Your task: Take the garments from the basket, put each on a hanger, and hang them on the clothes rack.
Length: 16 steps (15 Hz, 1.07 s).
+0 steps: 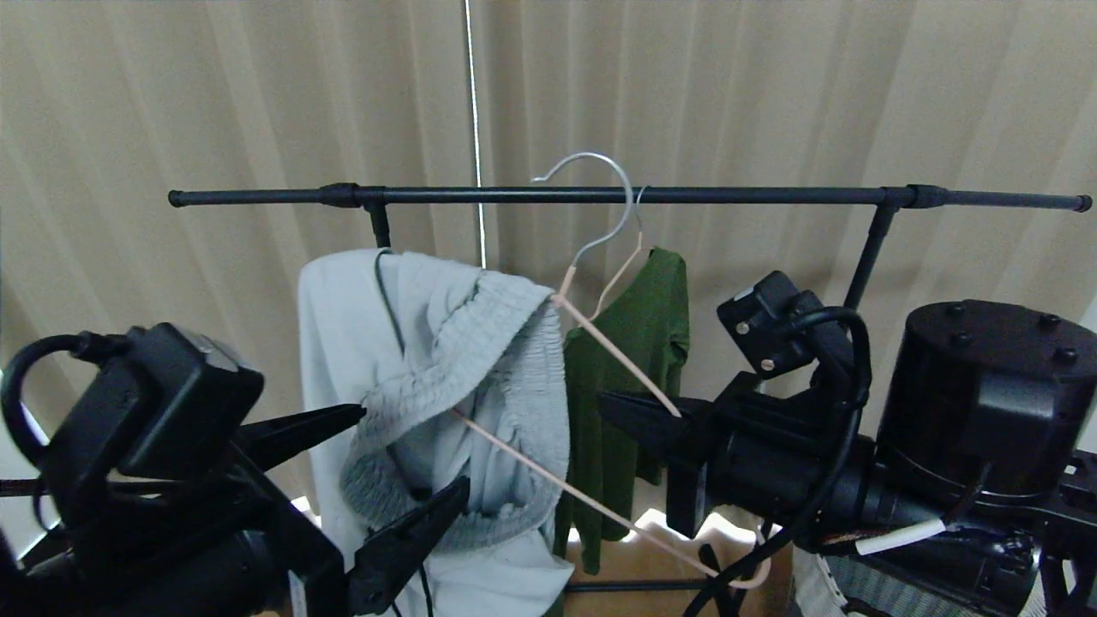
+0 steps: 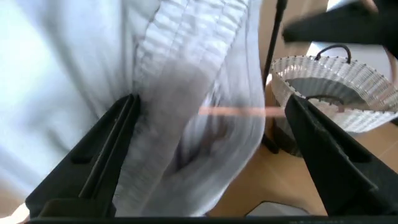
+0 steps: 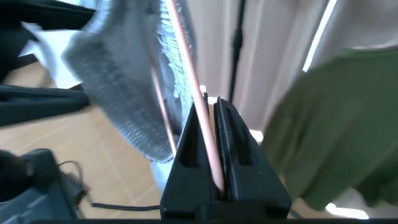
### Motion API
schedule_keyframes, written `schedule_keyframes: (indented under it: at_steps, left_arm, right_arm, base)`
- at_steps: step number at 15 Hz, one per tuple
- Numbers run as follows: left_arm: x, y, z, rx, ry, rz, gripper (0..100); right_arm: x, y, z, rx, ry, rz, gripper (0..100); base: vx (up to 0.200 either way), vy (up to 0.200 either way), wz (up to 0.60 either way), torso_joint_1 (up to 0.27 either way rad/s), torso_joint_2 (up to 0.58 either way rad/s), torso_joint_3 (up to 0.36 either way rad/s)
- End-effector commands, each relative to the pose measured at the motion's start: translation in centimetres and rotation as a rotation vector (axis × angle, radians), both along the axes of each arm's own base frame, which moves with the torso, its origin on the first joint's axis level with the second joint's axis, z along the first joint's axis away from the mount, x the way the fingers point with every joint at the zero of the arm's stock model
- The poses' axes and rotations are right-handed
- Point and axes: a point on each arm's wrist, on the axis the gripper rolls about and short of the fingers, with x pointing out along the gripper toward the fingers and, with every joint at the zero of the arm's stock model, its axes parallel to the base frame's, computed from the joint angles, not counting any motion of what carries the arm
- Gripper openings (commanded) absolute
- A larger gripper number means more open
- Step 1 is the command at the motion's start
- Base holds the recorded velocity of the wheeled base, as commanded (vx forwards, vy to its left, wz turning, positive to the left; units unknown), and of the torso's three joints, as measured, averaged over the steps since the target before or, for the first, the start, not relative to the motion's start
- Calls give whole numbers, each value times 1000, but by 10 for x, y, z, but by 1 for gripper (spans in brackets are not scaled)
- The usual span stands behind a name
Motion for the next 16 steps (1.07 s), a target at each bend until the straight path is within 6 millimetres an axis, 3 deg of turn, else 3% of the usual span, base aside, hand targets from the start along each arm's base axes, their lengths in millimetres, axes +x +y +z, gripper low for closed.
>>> schedule_keyframes:
  at_steps: [1, 5, 10, 13, 16]
  left_arm:
    - [-13, 15, 5, -63, -47, -32, 100]
    - [-12, 17, 10, -82, -99, -62, 100]
    - [5, 38, 7, 99, -203, 51, 100]
    - [11, 38, 7, 179, -234, 59, 100]
    - [18, 31, 16, 153, -252, -41, 100]
  right_arm:
    - [1, -18, 1, -2, 0, -27, 0]
    - [-4, -32, -2, -5, 6, -38, 0]
    - [-18, -59, -13, -61, 8, -21, 0]
    - [-22, -67, -16, -71, 6, -21, 0]
    - [-23, -69, -14, -67, -1, -21, 0]
  base:
    - [0, 0, 0, 0, 0, 0]
    - [0, 0, 0, 0, 0, 0]
    - [0, 0, 0, 0, 0, 0]
    - [0, 0, 0, 0, 0, 0]
    - [0, 0, 0, 0, 0, 0]
